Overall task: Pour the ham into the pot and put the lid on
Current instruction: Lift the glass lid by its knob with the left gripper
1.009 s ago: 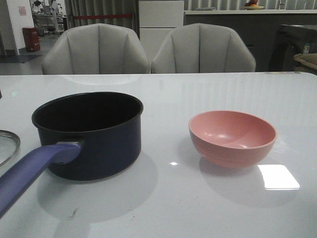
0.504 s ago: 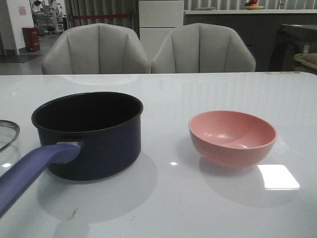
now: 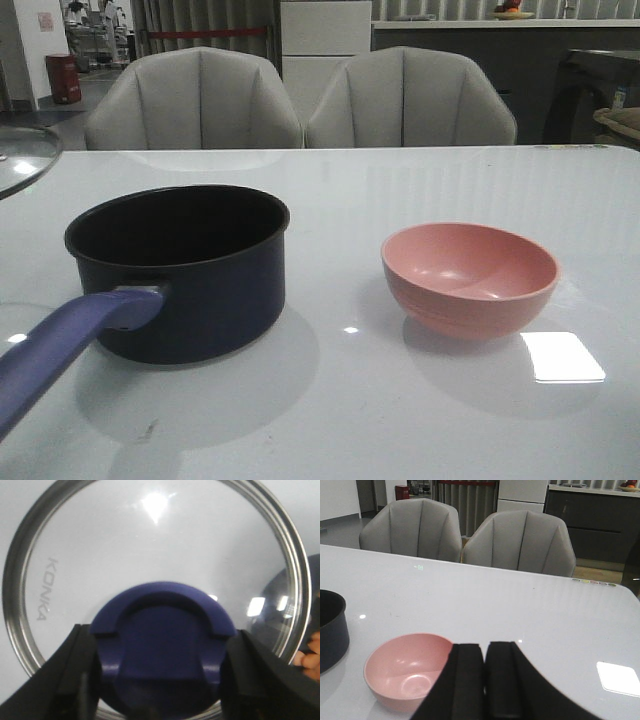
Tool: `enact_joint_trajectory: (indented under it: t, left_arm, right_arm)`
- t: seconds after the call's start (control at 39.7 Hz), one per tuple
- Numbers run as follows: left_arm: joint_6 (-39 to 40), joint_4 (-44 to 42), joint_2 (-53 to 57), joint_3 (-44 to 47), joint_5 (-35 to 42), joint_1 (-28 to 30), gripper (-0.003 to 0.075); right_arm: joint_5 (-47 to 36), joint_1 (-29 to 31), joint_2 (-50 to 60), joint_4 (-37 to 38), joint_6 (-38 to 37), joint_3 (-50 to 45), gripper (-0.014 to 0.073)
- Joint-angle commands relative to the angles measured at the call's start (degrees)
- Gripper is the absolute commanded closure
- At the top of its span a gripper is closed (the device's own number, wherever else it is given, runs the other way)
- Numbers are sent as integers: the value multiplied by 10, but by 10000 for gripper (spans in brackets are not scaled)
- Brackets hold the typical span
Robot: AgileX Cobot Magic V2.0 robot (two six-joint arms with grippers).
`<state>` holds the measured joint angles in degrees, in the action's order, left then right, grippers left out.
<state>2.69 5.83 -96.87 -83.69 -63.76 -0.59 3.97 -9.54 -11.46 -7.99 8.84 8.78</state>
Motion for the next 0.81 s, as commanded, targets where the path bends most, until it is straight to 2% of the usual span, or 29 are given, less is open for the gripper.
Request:
enact_joint_trajectory:
  t: [0.0, 0.1, 0.33, 0.55, 0.78]
  left_arm:
    - [-19, 15, 30, -46, -20, -40, 607]
    - [-19, 15, 29, -64, -23, -95, 607]
    - [-19, 14, 14, -78, -24, -171, 607]
    - [-19, 14, -17, -102, -23, -217, 607]
    - [-19, 15, -53, -108, -43, -235, 606]
  right_arm:
    - [-45, 4, -5, 1, 1, 15, 456]
    - [-45, 4, -5, 1, 1, 15, 456]
    - [-45, 4, -5, 1, 1, 15, 456]
    - [-45, 4, -5, 1, 1, 15, 456]
    - [-45, 4, -5, 1, 1, 15, 456]
